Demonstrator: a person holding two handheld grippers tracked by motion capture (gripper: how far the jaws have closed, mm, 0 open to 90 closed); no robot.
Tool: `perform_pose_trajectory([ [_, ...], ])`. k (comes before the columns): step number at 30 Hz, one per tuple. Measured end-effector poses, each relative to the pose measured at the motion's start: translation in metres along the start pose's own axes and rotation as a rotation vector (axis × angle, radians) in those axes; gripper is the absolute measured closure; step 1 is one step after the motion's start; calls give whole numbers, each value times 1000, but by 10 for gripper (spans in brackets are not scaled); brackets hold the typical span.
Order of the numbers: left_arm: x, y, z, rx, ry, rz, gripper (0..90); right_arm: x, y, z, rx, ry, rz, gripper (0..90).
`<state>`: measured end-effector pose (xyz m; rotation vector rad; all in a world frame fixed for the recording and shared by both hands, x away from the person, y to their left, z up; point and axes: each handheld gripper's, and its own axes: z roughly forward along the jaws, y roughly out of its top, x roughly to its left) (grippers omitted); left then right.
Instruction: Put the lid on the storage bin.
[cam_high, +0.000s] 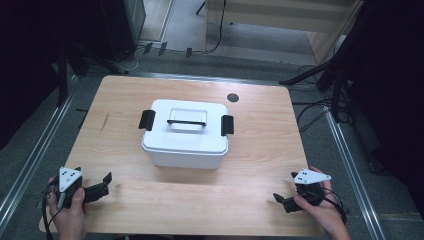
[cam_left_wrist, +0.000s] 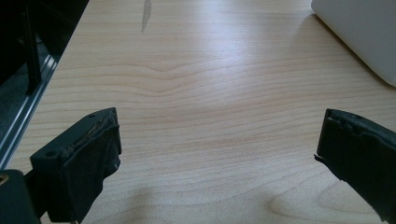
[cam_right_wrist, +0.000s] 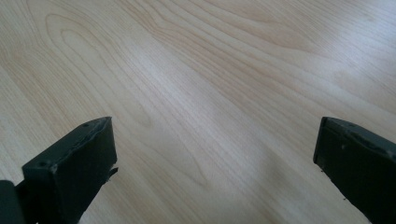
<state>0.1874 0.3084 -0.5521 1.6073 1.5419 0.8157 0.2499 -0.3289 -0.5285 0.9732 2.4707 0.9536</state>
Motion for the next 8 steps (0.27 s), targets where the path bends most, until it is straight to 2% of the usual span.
perform_pose_trajectory([
  [8, 0, 0, 0, 9, -3, 4, 2, 0, -25, -5, -76, -11, 81, 0],
])
